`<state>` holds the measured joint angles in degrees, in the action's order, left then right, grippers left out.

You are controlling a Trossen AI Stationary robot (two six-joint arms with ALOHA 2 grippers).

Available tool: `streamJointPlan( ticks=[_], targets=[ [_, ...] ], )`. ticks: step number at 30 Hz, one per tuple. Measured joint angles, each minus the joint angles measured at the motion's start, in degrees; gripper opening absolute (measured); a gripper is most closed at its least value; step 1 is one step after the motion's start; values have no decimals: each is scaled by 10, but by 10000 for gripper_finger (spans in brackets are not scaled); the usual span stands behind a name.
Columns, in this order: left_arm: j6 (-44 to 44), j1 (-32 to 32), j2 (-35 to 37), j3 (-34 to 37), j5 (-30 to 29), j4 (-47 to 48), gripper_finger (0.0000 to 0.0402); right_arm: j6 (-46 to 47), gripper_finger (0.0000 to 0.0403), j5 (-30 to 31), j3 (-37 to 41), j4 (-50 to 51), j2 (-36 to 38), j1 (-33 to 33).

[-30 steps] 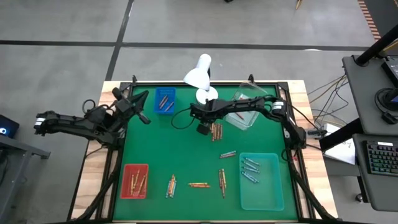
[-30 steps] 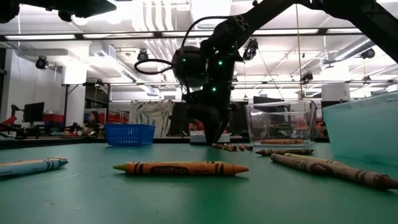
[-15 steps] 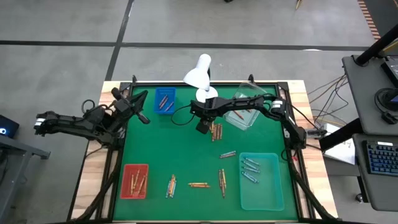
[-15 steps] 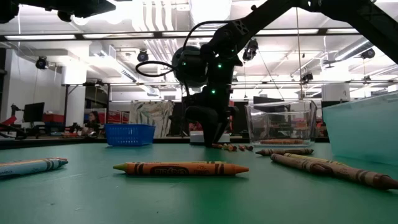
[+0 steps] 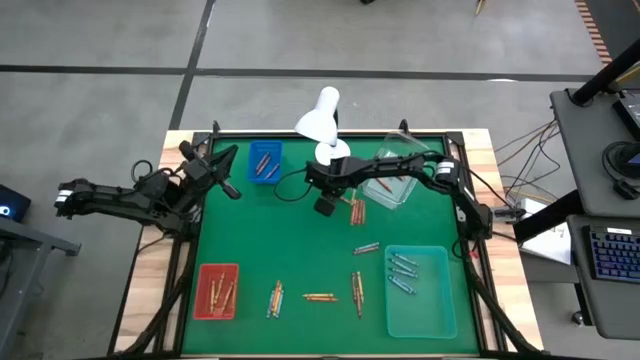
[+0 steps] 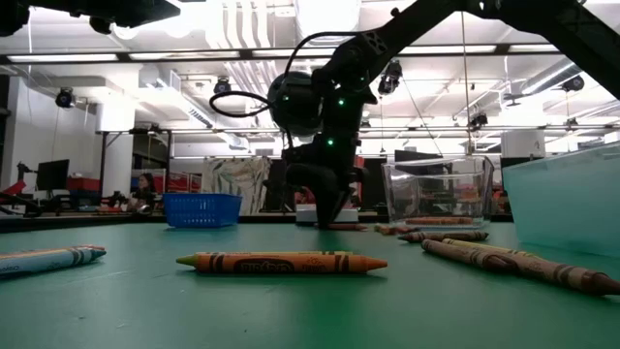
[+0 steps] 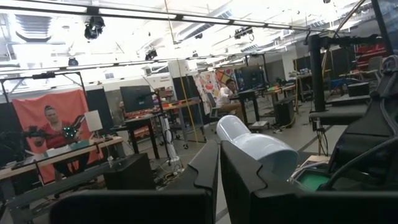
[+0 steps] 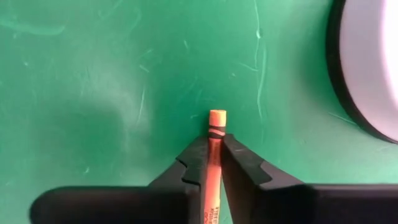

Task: Sort crayons
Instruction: Put the orange crayon into the transparent bin

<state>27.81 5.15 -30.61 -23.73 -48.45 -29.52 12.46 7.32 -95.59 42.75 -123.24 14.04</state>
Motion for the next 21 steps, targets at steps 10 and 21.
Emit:
streamJointPlan(
  ticks=[10,21],
  targets=[
    [0,0,0,0,0,0,1,-5,18,-7,3,-9,23,-6],
    [-13,0,-5,0,0,0,1,-18,18,-33,2,-2,92,-40]
  ],
)
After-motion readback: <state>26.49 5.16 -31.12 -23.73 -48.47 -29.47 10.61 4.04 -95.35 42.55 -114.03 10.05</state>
